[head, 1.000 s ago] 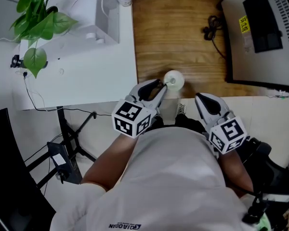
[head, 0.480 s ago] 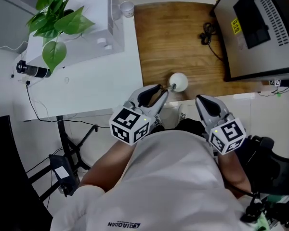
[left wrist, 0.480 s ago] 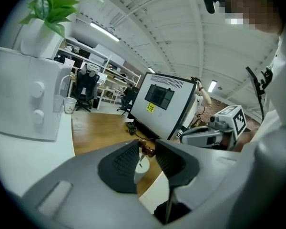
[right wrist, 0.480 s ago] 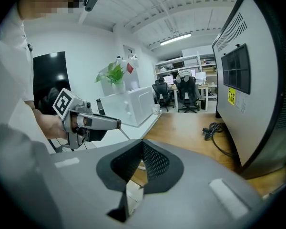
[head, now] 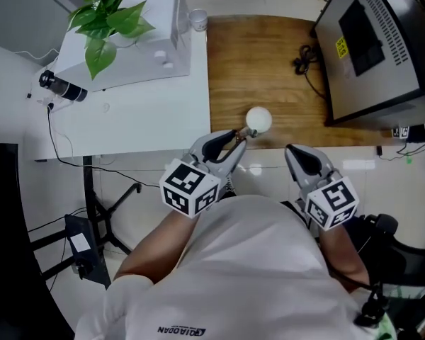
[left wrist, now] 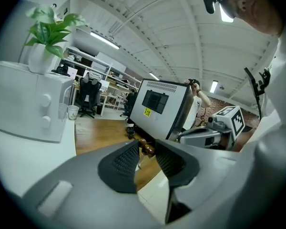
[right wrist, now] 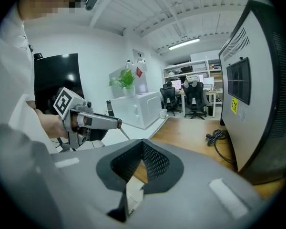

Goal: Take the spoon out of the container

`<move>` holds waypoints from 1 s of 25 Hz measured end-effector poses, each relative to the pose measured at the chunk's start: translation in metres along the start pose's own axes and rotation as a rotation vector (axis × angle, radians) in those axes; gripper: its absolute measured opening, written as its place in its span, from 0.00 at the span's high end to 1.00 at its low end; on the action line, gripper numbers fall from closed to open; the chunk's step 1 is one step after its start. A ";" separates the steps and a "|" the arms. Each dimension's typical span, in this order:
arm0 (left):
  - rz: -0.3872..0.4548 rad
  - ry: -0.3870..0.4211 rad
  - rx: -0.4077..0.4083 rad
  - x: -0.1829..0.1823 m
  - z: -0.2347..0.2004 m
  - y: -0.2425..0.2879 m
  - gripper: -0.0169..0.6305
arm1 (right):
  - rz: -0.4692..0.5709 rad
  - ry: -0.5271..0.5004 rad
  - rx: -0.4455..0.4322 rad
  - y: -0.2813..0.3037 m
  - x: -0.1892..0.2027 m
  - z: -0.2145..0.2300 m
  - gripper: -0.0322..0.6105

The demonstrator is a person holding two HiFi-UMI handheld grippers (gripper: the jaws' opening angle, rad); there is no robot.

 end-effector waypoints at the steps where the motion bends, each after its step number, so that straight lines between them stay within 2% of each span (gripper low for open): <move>1: 0.006 -0.002 -0.011 0.001 0.007 -0.002 0.81 | 0.000 -0.010 -0.010 -0.006 0.002 -0.001 0.94; 17: 0.049 -0.048 -0.149 0.071 0.150 -0.027 0.81 | 0.016 -0.068 -0.127 -0.119 0.098 -0.025 0.94; 25: 0.061 -0.066 -0.172 0.100 0.182 -0.045 0.81 | 0.013 -0.091 -0.169 -0.145 0.123 -0.053 0.94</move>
Point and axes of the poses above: the fingertips, and each gripper's own axes: y forward along the fingers, z to its right, x out of its underside, the point moved 2 cm from there along -y, backward along the fingers, and after that the axes turned 12 degrees about -z, right-handed, at the moved point
